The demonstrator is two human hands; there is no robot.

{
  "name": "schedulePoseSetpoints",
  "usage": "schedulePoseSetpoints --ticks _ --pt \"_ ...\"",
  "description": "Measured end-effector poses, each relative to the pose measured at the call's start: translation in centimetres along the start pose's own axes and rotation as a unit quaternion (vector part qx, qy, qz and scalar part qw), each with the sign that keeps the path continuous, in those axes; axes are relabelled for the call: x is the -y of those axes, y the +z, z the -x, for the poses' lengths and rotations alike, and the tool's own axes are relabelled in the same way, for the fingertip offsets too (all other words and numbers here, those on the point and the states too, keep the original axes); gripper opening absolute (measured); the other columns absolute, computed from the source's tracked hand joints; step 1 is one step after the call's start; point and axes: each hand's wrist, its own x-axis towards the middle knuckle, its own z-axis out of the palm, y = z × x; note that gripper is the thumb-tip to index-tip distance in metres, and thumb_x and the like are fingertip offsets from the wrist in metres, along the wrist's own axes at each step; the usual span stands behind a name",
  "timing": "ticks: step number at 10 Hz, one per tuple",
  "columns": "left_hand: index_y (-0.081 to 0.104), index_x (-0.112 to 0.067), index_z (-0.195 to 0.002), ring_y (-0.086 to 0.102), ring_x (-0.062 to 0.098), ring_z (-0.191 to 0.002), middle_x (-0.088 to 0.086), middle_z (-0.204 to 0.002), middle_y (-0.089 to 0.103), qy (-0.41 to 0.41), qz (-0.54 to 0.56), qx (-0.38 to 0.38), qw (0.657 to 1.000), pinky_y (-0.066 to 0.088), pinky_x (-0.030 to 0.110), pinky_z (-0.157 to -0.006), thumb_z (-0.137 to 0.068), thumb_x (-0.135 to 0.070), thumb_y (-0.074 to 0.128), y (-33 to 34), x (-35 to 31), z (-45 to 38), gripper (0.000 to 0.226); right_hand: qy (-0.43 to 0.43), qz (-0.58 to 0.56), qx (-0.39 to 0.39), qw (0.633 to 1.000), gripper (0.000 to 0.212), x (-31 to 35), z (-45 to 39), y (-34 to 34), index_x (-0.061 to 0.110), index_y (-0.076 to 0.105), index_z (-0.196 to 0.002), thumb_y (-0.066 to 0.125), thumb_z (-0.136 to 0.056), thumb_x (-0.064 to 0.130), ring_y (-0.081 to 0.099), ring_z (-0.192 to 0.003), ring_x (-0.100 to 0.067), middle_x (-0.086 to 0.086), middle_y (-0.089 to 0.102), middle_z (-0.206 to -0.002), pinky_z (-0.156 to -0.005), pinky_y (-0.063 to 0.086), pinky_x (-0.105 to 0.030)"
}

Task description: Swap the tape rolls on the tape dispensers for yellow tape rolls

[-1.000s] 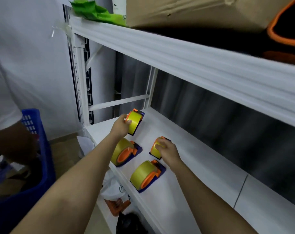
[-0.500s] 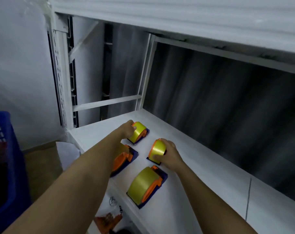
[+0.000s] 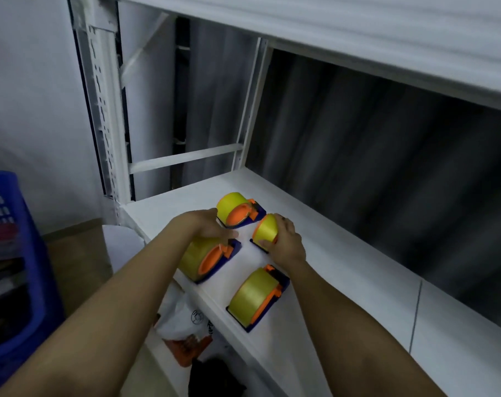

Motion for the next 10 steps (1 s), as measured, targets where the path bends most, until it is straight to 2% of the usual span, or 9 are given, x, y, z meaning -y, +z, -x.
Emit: schedulePoseSetpoints --ticks 1,2,3,4,5,6,7,9,10 --pt "0.017 -0.014 -0.146 0.04 0.028 -0.13 0.008 -0.148 0.035 -0.027 -0.026 0.028 0.999 0.04 0.037 -0.098 -0.071 -0.063 0.067 1.0 0.2 1.4 0.103 0.018 -0.045 0.007 0.999 0.098 0.9 0.7 -0.9 0.032 -0.002 -0.15 0.066 -0.082 0.048 0.014 -0.142 -0.038 -0.013 -0.005 -0.159 -0.111 0.026 -0.048" --pt "0.029 -0.01 -0.133 0.05 0.029 -0.115 0.012 -0.131 0.047 -0.021 -0.049 -0.043 0.998 0.042 0.033 -0.079 -0.075 -0.048 0.07 2.1 0.2 2.1 0.081 -0.031 -0.146 -0.051 0.988 0.086 2.0 3.0 -2.1 0.027 0.016 -0.15 0.067 -0.083 0.044 0.019 -0.143 -0.028 -0.01 0.016 -0.157 -0.112 0.026 -0.04" --pt "0.036 -0.008 -0.125 0.053 0.031 -0.107 0.014 -0.121 0.051 -0.007 -0.046 -0.112 0.993 0.04 0.033 -0.075 -0.081 -0.04 0.065 2.4 0.0 2.8 0.062 -0.054 -0.173 -0.01 0.983 0.071 2.1 6.7 -2.6 0.029 0.042 -0.137 0.067 -0.077 0.057 0.033 -0.133 -0.017 0.002 0.037 -0.144 -0.104 0.03 -0.026" --pt "0.039 -0.008 -0.125 0.053 0.032 -0.107 0.016 -0.121 0.051 -0.004 -0.031 -0.129 0.991 0.043 0.035 -0.079 -0.083 -0.037 0.062 2.5 -0.1 3.4 0.056 -0.032 -0.142 0.089 0.985 0.095 2.1 9.8 -2.6 0.04 0.032 -0.14 0.065 -0.059 0.077 0.025 -0.135 -0.012 0.011 0.025 -0.148 -0.105 0.03 -0.027" --pt "0.032 -0.011 -0.135 0.047 0.035 -0.118 0.015 -0.13 0.045 -0.007 -0.048 -0.133 0.99 0.042 0.041 -0.092 -0.079 -0.043 0.068 2.8 -0.5 3.9 0.074 -0.021 -0.068 0.151 0.986 0.112 2.1 11.3 -1.6 0.041 0.016 -0.146 0.069 -0.054 0.075 0.02 -0.139 -0.019 0.011 0.013 -0.153 -0.109 0.032 -0.038" --pt "0.027 -0.014 -0.142 0.036 0.036 -0.129 0.015 -0.141 0.037 0.003 -0.094 -0.168 0.981 0.032 0.046 -0.103 -0.076 -0.052 0.068 3.1 -1.0 4.3 0.086 -0.023 -0.071 0.127 0.989 0.102 2.6 11.7 -0.6 0.031 0.024 -0.146 0.076 -0.063 0.059 0.03 -0.134 -0.02 0.002 0.027 -0.149 -0.1 0.035 -0.029" --pt "0.033 -0.013 -0.14 0.031 0.035 -0.133 0.014 -0.146 0.033 0.036 -0.109 -0.233 0.966 0.025 0.048 -0.109 -0.083 -0.045 0.061 3.4 -1.5 4.6 0.07 -0.04 -0.082 0.1 0.991 0.089 3.2 11.3 -0.1 0.026 0.034 -0.143 0.077 -0.069 0.05 0.035 -0.131 -0.019 -0.001 0.035 -0.144 -0.099 0.035 -0.028" --pt "0.04 -0.014 -0.136 0.028 0.032 -0.135 0.013 -0.145 0.037 0.077 -0.103 -0.254 0.958 0.013 0.053 -0.111 -0.092 -0.037 0.049 4.7 -2.8 5.7 0.051 -0.037 -0.132 0.111 0.984 0.1 2.7 12.0 -0.5 0.027 0.018 -0.15 0.074 -0.072 0.053 0.015 -0.143 -0.018 -0.002 0.019 -0.156 -0.114 0.022 -0.035" --pt "0.047 -0.017 -0.131 0.034 0.031 -0.131 0.009 -0.139 0.044 0.104 -0.088 -0.278 0.951 0.01 0.056 -0.112 -0.092 -0.028 0.049 5.4 -3.8 6.3 0.041 -0.036 -0.163 0.068 0.984 0.086 1.9 12.8 -1.6 0.024 0.025 -0.149 0.068 -0.079 0.051 0.025 -0.139 -0.02 -0.002 0.029 -0.152 -0.114 0.028 -0.038"
